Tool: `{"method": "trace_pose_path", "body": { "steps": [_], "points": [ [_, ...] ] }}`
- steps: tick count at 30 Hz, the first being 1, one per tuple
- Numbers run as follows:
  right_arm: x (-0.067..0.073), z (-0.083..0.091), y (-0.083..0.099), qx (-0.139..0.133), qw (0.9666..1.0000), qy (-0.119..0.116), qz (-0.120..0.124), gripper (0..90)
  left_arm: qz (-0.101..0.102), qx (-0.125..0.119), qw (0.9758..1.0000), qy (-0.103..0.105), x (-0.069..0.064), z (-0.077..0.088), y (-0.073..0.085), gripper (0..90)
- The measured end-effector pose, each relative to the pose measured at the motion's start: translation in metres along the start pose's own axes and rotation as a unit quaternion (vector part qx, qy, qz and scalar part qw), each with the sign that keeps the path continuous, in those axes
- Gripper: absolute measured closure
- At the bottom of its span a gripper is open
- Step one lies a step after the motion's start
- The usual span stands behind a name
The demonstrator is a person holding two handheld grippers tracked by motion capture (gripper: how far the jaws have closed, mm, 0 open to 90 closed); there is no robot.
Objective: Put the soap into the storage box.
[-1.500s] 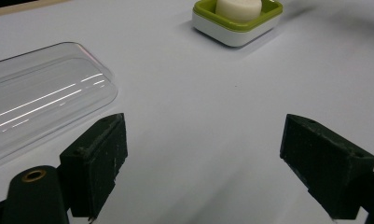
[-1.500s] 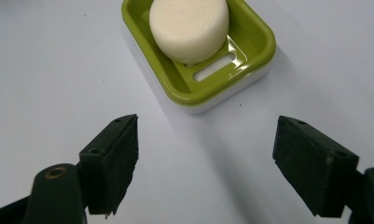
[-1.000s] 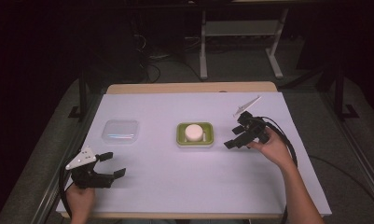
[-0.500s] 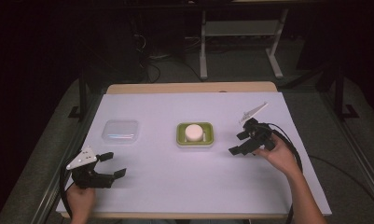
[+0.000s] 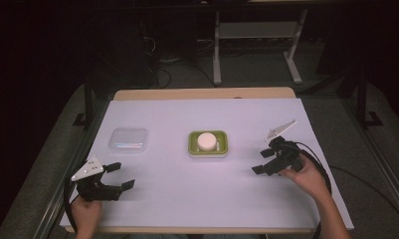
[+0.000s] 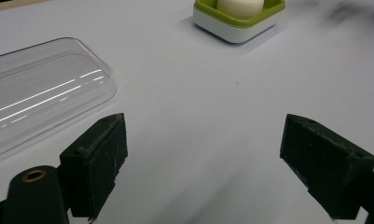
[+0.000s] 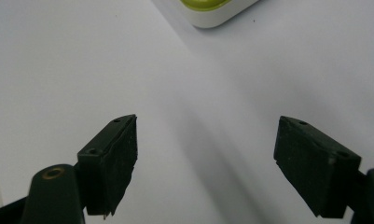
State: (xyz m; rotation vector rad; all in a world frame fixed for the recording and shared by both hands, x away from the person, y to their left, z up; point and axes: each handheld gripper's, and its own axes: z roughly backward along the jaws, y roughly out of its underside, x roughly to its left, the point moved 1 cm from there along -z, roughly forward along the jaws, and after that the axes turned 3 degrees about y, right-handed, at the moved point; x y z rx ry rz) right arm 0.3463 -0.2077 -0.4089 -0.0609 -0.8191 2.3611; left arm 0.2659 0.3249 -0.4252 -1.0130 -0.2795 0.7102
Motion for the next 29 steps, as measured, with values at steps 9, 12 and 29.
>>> {"method": "trace_pose_path", "body": {
  "steps": [9,12,29],
  "points": [
    [0.008,0.002,0.019,-0.004,1.0,0.001,-0.004,20.9,0.003,0.0,1.0,0.0,0.0,-0.001,0.0,14.5],
    [0.012,0.003,0.023,-0.004,1.0,0.0,-0.004,20.9,0.003,0.0,1.0,0.0,0.0,-0.001,0.0,14.5],
    [0.04,0.007,0.064,-0.028,0.9995,0.007,-0.013,17.5,0.0,0.0,1.0,-0.002,-0.001,-0.001,0.0,14.5]
  ]
}}
